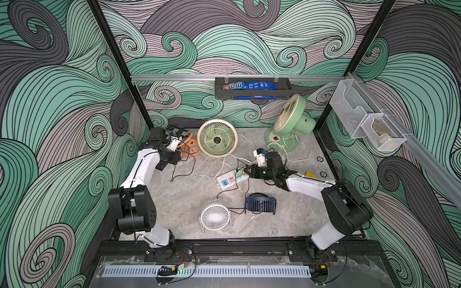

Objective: Unplug the desk fan from the power strip
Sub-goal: Place the plug at the center of the board.

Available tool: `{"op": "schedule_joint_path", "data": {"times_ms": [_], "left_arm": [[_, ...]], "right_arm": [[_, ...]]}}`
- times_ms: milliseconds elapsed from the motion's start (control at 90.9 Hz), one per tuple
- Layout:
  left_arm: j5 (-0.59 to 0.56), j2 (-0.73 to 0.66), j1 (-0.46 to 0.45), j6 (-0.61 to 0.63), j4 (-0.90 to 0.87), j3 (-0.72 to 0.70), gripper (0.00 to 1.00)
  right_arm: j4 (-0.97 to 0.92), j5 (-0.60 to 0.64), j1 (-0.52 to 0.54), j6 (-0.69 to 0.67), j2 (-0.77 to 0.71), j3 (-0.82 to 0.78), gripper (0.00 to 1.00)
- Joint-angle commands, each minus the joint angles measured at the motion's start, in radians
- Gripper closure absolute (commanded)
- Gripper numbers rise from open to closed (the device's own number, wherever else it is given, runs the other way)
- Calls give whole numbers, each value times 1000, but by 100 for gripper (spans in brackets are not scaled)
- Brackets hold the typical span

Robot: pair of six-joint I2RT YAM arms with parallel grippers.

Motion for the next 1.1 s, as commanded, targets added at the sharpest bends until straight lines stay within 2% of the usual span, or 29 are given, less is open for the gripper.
{"op": "schedule_joint_path", "data": {"times_ms": [0, 154, 495, 627, 869, 1090], "left_arm": [[-2, 60, 34, 43, -38, 21, 100], [-40, 126, 49, 53, -16, -7, 100], [-43, 229, 69, 50, -2, -16, 99], [-38, 234, 72, 51, -7, -14, 88], [-10, 215, 74, 62, -31, 1, 60], [19, 154, 73, 64, -57, 38, 47]], "right_arm": [[-20, 8, -15, -20, -33, 10, 100], [-22, 7, -29, -23, -51, -1, 100], [-19, -2, -40, -26, -62, -22, 100], [-7, -11, -42, -23, -54, -25, 93], [13, -37, -42, -19, -39, -24, 93], [13, -59, -42, -29, -35, -15, 93]]}}
